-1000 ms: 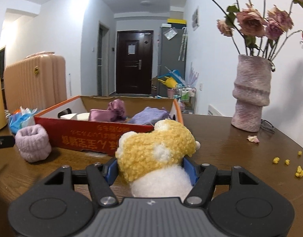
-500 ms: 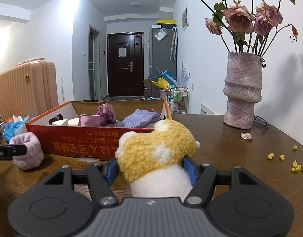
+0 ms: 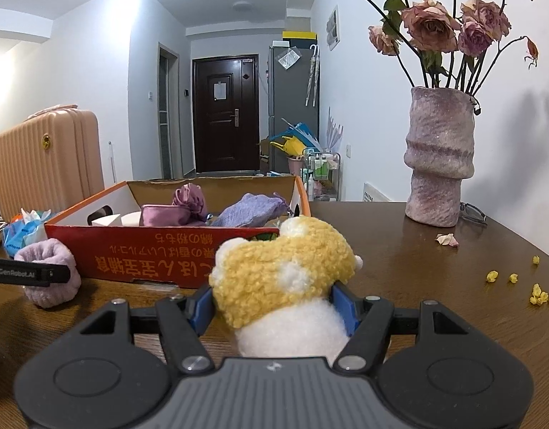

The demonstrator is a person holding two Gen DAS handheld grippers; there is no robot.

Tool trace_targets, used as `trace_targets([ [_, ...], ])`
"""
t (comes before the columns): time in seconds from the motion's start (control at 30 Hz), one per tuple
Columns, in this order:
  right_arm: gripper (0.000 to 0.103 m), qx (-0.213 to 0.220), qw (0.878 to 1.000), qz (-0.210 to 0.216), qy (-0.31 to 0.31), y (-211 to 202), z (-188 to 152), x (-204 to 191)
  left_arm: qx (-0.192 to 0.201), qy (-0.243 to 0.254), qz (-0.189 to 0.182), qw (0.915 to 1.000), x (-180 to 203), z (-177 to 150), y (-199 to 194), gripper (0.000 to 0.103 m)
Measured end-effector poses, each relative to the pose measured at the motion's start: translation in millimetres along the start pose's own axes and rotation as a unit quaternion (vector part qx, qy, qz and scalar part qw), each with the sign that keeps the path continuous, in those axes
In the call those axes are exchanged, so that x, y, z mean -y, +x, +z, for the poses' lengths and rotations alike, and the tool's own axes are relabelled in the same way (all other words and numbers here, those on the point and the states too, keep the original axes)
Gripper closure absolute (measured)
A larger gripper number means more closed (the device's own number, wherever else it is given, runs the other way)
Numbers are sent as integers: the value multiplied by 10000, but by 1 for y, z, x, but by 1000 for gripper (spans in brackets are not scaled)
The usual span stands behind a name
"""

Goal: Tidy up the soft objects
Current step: 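Grasp the lilac wristband with the left gripper while the right holds the sheep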

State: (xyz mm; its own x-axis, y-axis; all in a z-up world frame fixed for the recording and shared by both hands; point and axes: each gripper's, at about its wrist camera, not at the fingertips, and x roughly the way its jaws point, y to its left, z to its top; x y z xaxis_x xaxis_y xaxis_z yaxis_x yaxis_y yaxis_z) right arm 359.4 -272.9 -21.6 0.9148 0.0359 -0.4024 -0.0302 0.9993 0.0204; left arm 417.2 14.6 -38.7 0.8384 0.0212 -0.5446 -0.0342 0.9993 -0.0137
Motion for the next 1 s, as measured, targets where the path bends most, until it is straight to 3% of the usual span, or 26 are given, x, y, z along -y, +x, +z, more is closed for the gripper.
trace_targets([
  [0.23,37,-17,10000,12,-5,2,0,0,-75,77,-80,9999,1,3,7,2],
  [0.3,37,-14,10000,15,-4,2,0,0,-70,67,-138,9999,0,3,6,12],
  [0.53,37,16,10000,35,-14,2,0,0,-36,13,-213,9998,-3,3,2,31],
  [0.7,37,59,10000,49,-29,1,-1,1,42,47,-245,9997,-1,2,-5,62],
  [0.77,37,86,9999,54,-43,-1,-1,1,69,26,-228,9997,-2,1,-8,69],
  [1.0,37,165,9998,56,-80,-4,-3,0,144,-106,-82,9998,-7,-4,-20,75],
])
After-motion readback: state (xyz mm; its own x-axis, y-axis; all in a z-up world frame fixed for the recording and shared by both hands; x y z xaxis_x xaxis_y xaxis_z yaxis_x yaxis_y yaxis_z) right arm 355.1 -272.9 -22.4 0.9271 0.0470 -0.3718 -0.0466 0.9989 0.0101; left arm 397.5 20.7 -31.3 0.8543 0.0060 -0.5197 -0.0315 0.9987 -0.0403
